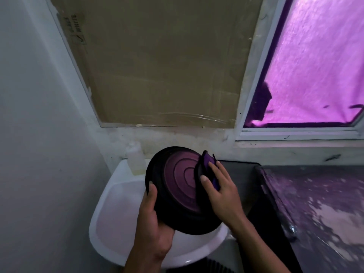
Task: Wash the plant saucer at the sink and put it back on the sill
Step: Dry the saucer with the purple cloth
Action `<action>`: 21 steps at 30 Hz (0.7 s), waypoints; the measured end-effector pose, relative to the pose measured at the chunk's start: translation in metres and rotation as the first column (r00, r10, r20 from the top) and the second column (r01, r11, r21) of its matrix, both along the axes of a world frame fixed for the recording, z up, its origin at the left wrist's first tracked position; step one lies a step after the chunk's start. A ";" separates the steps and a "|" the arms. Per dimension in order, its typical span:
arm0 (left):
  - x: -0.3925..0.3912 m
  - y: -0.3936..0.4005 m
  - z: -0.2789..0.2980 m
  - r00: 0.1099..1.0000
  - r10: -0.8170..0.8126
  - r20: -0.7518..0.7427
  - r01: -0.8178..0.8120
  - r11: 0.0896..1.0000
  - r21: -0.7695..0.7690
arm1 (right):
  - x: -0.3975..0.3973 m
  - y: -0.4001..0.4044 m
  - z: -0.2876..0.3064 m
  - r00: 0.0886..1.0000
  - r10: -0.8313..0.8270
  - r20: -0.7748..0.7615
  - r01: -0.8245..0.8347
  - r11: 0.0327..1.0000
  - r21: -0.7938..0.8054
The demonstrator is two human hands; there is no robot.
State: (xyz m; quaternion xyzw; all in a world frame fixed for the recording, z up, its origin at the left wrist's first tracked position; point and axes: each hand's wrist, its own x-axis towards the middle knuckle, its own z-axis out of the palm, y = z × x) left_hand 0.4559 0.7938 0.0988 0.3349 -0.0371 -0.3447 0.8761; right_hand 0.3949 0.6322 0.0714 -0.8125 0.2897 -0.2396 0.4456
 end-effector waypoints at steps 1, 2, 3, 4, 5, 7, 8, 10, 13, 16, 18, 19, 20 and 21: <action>-0.006 0.001 -0.002 1.000 -0.019 0.000 0.019 1.000 0.008 | -0.002 -0.005 0.001 0.999 -0.007 -0.046 0.007 1.000 0.003; -0.012 0.001 -0.004 0.999 -0.036 0.006 0.036 0.999 0.021 | -0.004 -0.010 0.002 0.996 -0.016 -0.087 0.016 1.000 0.000; -0.017 0.002 -0.006 0.999 -0.048 0.013 0.048 0.998 0.033 | -0.006 -0.013 0.004 0.992 -0.025 -0.123 0.024 1.000 -0.010; -0.022 0.003 -0.008 0.998 -0.058 0.019 0.058 0.998 0.039 | -0.007 -0.015 0.006 0.987 -0.032 -0.156 0.028 0.999 -0.030; -0.026 0.004 -0.009 0.997 -0.069 0.023 0.068 0.997 0.040 | -0.007 -0.017 0.009 0.982 -0.035 -0.185 0.024 0.998 -0.061; -0.032 0.004 -0.007 0.996 -0.092 0.022 0.091 0.995 0.042 | -0.006 -0.019 0.015 0.971 -0.032 -0.237 0.000 0.991 -0.134; -0.035 0.003 -0.007 0.995 -0.097 0.021 0.096 0.994 0.044 | -0.006 -0.019 0.019 0.967 -0.024 -0.253 -0.019 0.986 -0.167; -0.042 -0.002 -0.007 0.995 -0.095 0.027 0.093 0.994 0.050 | -0.006 -0.021 0.026 0.963 0.000 -0.270 -0.066 0.969 -0.236; -0.059 -0.017 -0.011 0.994 -0.107 -0.020 0.108 0.992 0.060 | -0.011 -0.023 0.035 0.957 0.086 -0.277 -0.191 0.904 -0.383; -0.082 -0.044 -0.019 0.988 -0.093 -0.125 0.101 0.993 0.061 | -0.027 -0.027 0.035 0.901 0.267 -0.341 -0.407 0.791 -0.456; -0.099 -0.065 -0.022 0.980 -0.067 -0.186 0.080 0.995 0.061 | -0.048 -0.036 0.030 0.841 0.392 -0.373 -0.531 0.732 -0.427; -0.108 -0.075 -0.024 0.976 -0.051 -0.210 0.067 0.995 0.068 | -0.061 -0.043 0.026 0.811 0.442 -0.383 -0.577 0.710 -0.404; -0.117 -0.085 -0.026 0.972 -0.033 -0.233 0.053 0.995 0.081 | -0.075 -0.051 0.023 0.787 0.480 -0.388 -0.611 0.691 -0.385; -0.124 -0.094 -0.027 0.967 -0.016 -0.255 0.041 0.995 0.094 | -0.089 -0.059 0.020 0.768 0.508 -0.390 -0.636 0.675 -0.374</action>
